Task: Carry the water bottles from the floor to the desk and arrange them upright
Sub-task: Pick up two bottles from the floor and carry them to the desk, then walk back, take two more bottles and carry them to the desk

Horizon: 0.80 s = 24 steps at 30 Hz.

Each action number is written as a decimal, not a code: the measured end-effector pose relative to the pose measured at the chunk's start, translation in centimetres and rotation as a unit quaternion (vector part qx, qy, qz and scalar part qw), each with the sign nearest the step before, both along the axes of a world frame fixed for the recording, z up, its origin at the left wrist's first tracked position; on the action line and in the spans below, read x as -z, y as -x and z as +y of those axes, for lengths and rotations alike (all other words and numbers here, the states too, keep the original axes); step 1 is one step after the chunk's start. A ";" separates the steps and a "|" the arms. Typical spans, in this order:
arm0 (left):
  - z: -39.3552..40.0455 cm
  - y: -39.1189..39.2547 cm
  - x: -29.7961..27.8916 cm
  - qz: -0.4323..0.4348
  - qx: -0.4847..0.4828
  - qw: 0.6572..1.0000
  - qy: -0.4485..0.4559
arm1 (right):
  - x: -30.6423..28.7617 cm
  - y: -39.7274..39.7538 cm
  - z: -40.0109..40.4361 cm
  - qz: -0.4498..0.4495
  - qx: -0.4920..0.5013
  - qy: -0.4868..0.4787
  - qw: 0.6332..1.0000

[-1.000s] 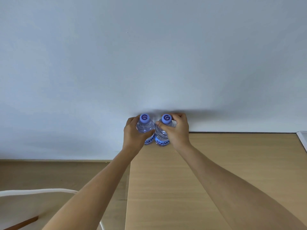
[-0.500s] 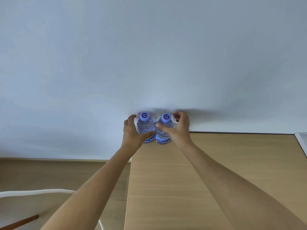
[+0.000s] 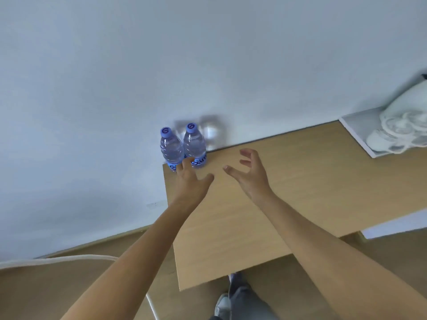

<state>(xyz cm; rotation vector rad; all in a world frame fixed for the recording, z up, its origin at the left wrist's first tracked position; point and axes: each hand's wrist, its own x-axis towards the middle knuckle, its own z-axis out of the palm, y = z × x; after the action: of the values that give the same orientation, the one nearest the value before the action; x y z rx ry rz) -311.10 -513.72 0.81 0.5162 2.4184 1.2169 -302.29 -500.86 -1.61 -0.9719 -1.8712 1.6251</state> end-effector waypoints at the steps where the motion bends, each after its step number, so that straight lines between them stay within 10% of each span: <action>1: 0.6 -1.4 0.0 -0.002 0.023 1.000 0.006 | -0.2 -2.0 0.1 -0.003 0.016 0.002 1.000; 24: 32.5 -51.9 1.2 -0.052 0.535 0.843 -0.004 | 0.7 -57.1 18.5 -0.045 0.448 0.032 0.893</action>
<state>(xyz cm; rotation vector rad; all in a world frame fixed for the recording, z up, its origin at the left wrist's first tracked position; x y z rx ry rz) -259.25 -481.21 -0.39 1.4779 1.5317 0.6870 -245.23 -482.32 -2.36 -1.6336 -1.1018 1.0670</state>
